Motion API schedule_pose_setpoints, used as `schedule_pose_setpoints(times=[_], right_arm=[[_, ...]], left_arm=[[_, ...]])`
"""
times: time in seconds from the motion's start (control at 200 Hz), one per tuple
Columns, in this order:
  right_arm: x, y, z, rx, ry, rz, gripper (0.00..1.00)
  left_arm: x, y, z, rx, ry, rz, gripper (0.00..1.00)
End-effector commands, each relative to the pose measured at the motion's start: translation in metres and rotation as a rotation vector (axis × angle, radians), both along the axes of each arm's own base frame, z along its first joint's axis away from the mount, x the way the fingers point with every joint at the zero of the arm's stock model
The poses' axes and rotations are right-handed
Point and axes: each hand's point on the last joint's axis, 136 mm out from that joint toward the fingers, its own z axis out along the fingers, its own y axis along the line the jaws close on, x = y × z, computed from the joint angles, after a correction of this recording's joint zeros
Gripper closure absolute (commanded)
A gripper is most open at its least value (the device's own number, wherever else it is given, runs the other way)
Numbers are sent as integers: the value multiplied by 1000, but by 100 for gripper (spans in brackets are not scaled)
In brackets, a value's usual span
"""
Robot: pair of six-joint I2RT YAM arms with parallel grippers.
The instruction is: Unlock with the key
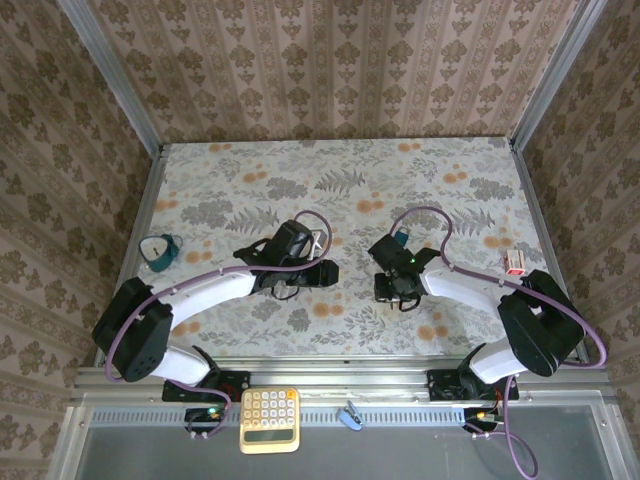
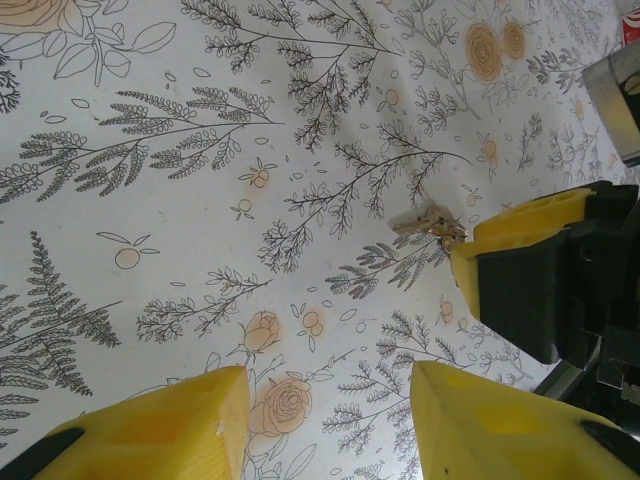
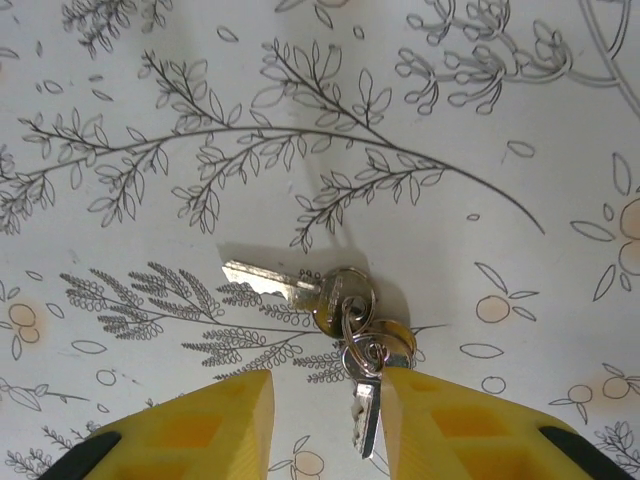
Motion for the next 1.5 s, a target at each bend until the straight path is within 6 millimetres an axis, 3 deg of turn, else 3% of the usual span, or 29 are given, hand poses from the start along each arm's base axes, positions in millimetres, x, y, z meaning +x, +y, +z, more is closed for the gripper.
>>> schedule_pose_setpoints(times=[0.0,0.29,0.685,0.81,0.895,1.075,1.29,1.495], right_arm=[[5,-6,4,-52,-15,-6,65],[10,-4,-12,-85,9,-3,69],[10,-2,-34,-93,41,-9,100],[13,4,-33,-71,39,-6,100],[18,14,-21,-8,0,11,100],[30,40,32,190,-175,91,100],[36,54,90,325,-341,161,100],[36,68,128,416,-405,224,100]], left_arm=[[-2,0,0,-4,-11,-8,53],[-4,1,-3,-8,-2,0,53],[-3,-1,-5,-12,-1,1,53],[-3,1,-6,-10,0,7,53],[-3,3,-4,-13,-6,18,53],[6,13,11,-52,-45,82,53],[20,25,40,-171,-100,168,53],[21,24,72,-292,-154,157,52]])
